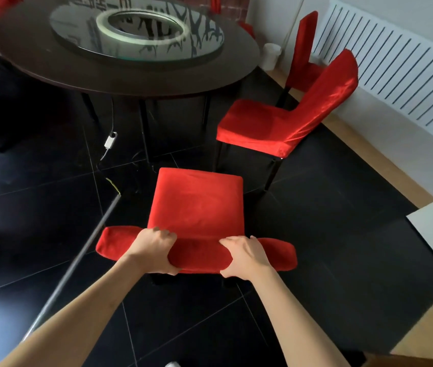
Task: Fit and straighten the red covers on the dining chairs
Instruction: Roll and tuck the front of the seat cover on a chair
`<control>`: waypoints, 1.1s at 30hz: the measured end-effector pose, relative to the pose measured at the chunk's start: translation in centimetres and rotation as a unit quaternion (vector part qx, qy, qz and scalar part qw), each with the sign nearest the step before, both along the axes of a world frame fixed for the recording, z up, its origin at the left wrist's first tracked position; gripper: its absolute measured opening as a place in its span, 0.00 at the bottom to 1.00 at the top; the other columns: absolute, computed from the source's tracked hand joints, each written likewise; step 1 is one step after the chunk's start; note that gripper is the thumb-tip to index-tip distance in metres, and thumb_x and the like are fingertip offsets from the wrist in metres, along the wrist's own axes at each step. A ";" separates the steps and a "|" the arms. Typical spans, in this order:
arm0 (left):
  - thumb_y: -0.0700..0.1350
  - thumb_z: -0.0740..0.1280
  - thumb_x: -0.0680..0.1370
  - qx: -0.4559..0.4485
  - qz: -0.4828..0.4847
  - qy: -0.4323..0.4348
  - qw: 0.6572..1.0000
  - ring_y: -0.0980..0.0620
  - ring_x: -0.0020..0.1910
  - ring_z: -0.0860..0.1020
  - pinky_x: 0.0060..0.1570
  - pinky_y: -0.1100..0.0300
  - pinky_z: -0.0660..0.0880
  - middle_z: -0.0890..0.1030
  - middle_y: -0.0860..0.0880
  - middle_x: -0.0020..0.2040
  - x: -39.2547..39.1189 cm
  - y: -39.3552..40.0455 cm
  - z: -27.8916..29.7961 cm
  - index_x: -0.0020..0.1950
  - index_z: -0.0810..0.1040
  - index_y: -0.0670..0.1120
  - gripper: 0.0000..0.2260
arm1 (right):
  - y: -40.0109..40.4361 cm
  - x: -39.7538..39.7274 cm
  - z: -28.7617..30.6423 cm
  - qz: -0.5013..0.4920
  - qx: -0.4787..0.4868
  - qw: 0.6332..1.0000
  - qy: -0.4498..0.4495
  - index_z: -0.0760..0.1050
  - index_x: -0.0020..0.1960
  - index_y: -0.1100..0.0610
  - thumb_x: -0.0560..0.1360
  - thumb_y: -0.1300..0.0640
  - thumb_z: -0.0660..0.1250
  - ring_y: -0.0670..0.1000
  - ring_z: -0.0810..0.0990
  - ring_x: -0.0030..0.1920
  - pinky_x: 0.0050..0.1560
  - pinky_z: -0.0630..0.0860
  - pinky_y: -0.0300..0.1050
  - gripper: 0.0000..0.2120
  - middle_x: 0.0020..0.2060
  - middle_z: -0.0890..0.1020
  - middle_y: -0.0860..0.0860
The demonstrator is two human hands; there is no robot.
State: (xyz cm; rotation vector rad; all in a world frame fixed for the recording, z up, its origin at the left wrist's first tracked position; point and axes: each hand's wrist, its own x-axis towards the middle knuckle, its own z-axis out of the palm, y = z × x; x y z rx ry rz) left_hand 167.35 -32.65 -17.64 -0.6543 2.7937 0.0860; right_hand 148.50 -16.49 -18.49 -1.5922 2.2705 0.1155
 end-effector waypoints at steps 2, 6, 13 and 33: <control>0.69 0.66 0.61 -0.001 0.014 0.002 1.000 0.55 0.36 0.69 0.34 0.63 0.65 0.68 0.57 0.36 -1.9 -0.9 -0.1 0.42 0.68 0.51 0.24 | -1.3 -2.1 0.1 -0.001 0.009 1.000 0.002 0.64 0.74 0.50 0.67 0.44 0.74 0.51 0.67 0.71 0.73 0.55 0.61 0.39 0.71 0.70 0.49; 0.68 0.67 0.61 -0.003 0.037 0.014 0.999 0.54 0.36 0.70 0.35 0.62 0.65 0.69 0.56 0.37 -5.3 -2.2 0.2 0.42 0.68 0.50 0.24 | -3.6 -5.8 0.5 0.001 0.025 1.000 0.011 0.63 0.74 0.48 0.67 0.45 0.74 0.51 0.66 0.72 0.72 0.52 0.66 0.39 0.72 0.69 0.48; 0.67 0.67 0.63 -0.007 0.071 0.033 0.997 0.51 0.43 0.77 0.38 0.60 0.72 0.78 0.53 0.44 -10.0 -4.5 0.1 0.46 0.74 0.48 0.26 | -7.3 -11.3 0.7 0.031 0.037 0.999 0.017 0.62 0.74 0.47 0.67 0.44 0.75 0.52 0.68 0.70 0.71 0.55 0.69 0.39 0.70 0.71 0.48; 0.68 0.67 0.62 0.001 0.235 0.042 0.971 0.53 0.40 0.78 0.36 0.62 0.71 0.79 0.54 0.42 -24.5 -1.3 0.3 0.44 0.75 0.49 0.24 | -11.0 -28.9 1.5 0.199 0.053 0.979 0.001 0.65 0.72 0.48 0.67 0.44 0.74 0.54 0.71 0.66 0.71 0.53 0.69 0.36 0.63 0.75 0.49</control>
